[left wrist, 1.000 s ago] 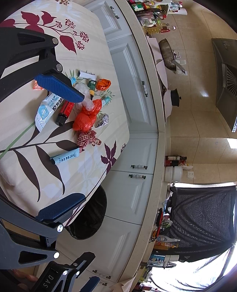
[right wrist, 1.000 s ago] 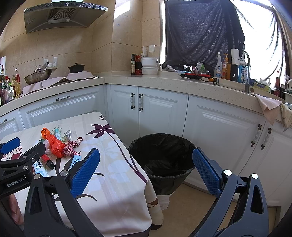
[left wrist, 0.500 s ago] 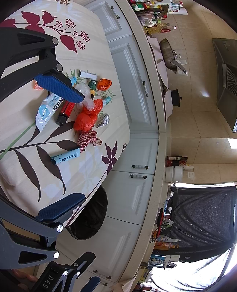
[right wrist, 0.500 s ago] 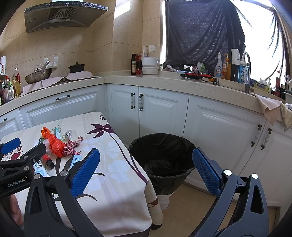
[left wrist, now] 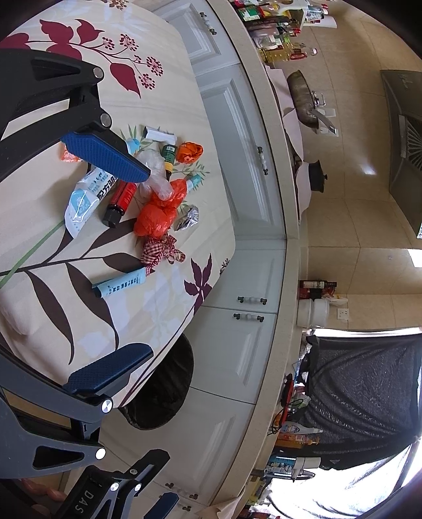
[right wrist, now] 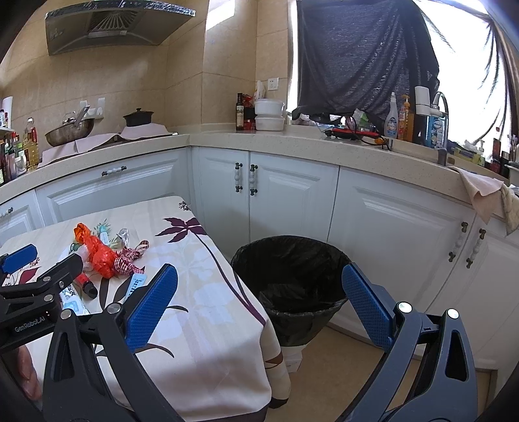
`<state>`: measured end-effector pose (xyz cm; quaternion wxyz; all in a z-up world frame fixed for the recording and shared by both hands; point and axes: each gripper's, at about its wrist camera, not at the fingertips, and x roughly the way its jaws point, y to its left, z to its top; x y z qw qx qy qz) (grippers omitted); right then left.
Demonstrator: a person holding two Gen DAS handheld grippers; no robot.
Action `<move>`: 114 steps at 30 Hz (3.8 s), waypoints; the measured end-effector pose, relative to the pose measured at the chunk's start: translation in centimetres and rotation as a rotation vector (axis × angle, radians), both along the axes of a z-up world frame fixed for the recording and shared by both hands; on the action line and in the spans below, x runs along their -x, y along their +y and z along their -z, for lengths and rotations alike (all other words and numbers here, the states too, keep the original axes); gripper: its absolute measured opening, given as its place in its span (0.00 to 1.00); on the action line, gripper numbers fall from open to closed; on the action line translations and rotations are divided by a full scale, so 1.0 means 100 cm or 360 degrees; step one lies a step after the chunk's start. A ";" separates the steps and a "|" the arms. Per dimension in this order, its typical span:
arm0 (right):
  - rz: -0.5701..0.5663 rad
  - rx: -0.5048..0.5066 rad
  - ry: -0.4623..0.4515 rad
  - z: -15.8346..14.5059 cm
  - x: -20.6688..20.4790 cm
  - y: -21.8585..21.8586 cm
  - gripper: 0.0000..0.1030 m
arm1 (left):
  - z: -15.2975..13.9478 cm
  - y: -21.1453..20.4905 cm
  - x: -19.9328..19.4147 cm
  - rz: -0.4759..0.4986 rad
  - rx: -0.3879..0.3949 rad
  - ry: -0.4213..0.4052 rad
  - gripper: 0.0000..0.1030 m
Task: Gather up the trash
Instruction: 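Grasp the orange-dotted clear bag with the left tool while the right tool grasps the light blue tube, then carry both items over the black bin and open both tools to drop them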
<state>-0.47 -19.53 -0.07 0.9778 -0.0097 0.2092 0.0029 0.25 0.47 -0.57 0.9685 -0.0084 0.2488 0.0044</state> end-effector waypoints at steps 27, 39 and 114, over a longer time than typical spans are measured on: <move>-0.0492 0.0039 0.0173 0.054 -0.054 0.110 0.94 | 0.052 0.112 0.006 -0.0507 0.0093 0.0290 0.94; -0.0620 0.0052 0.0394 0.090 -0.076 0.134 0.51 | 0.064 0.106 0.002 -0.0512 0.0145 0.0343 0.94; -0.0006 -0.0018 0.0189 0.061 -0.137 -0.076 0.12 | 0.014 -0.091 -0.127 0.0208 0.0081 0.0181 0.29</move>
